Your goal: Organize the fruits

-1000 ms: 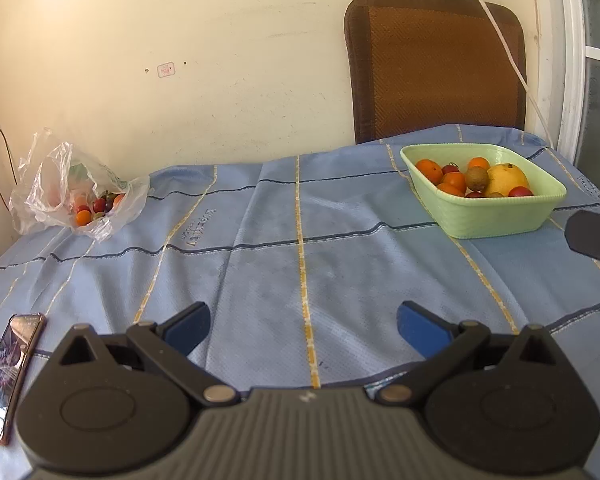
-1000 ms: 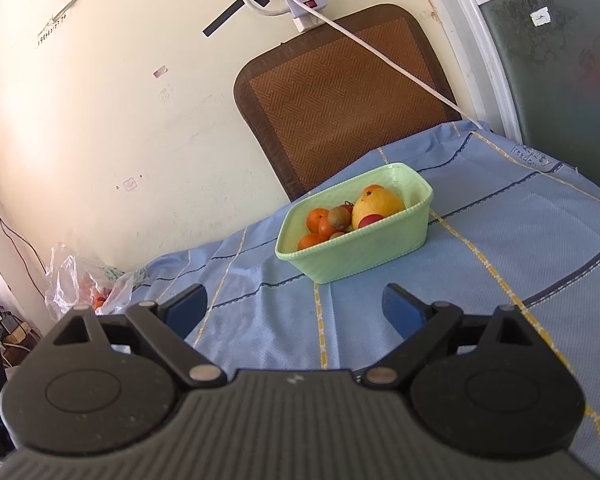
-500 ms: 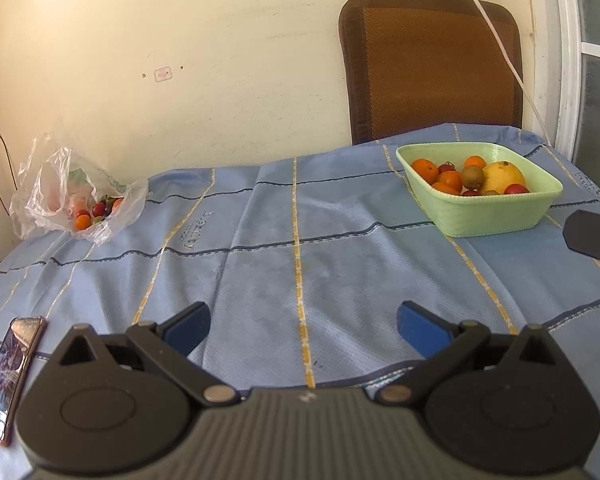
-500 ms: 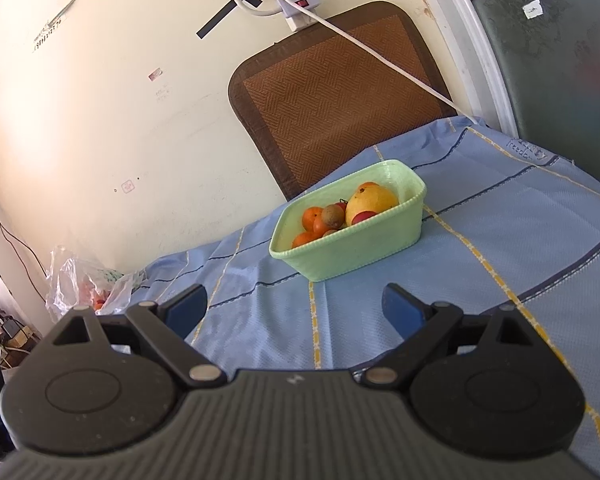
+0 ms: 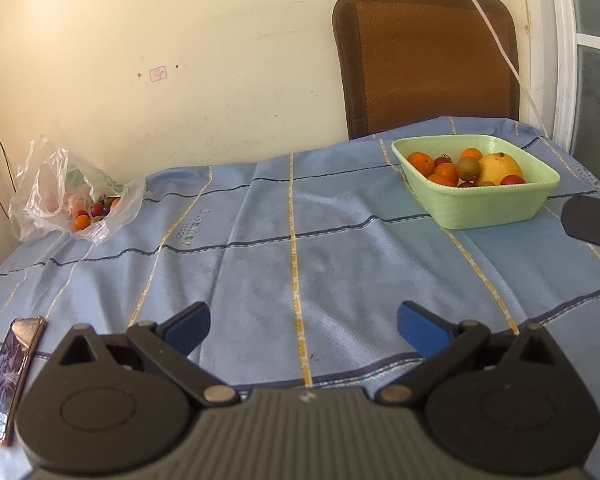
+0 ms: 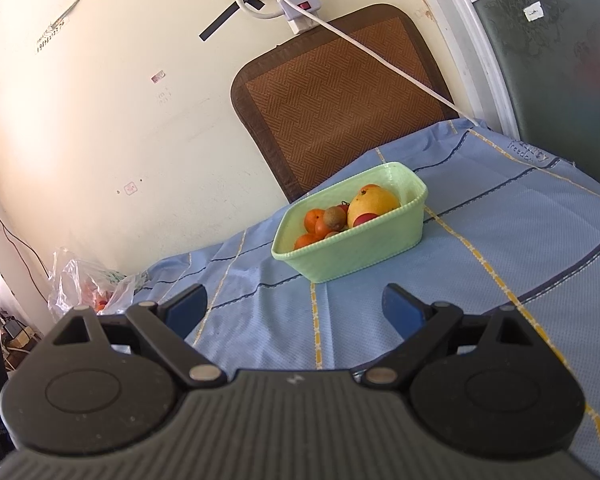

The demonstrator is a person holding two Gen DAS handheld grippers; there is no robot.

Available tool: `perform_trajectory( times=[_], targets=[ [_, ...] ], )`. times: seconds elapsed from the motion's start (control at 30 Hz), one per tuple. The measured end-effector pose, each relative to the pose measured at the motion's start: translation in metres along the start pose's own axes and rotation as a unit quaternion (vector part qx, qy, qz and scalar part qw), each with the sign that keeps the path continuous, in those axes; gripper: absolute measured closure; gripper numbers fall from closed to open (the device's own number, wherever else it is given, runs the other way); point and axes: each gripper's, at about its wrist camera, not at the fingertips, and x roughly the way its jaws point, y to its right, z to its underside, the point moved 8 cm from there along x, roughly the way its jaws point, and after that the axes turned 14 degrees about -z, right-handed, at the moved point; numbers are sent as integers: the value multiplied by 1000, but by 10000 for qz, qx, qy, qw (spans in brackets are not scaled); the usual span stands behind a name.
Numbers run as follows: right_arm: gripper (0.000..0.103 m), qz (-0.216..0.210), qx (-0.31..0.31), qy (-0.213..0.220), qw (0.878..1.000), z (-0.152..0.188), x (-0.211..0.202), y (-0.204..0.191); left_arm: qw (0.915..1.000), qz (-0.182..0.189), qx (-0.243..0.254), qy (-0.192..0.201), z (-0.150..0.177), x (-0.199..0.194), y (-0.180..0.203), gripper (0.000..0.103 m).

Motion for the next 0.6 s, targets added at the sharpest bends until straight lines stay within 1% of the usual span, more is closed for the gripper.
perform_trajectory(
  times=[0.17,0.33,0.6],
  targets=[
    [7,-3,0,-1,10000,0,0,0,10000,-43,1,21,-1,0,-1,0],
    [7,-5,-5,-1,10000,0,0,0,9998,-165,35,110,-3,-2,-2,0],
    [7,15,-8,-7,10000,-1,0,1,9998,-148,63,114,-3,-3,-1,0]
  ],
)
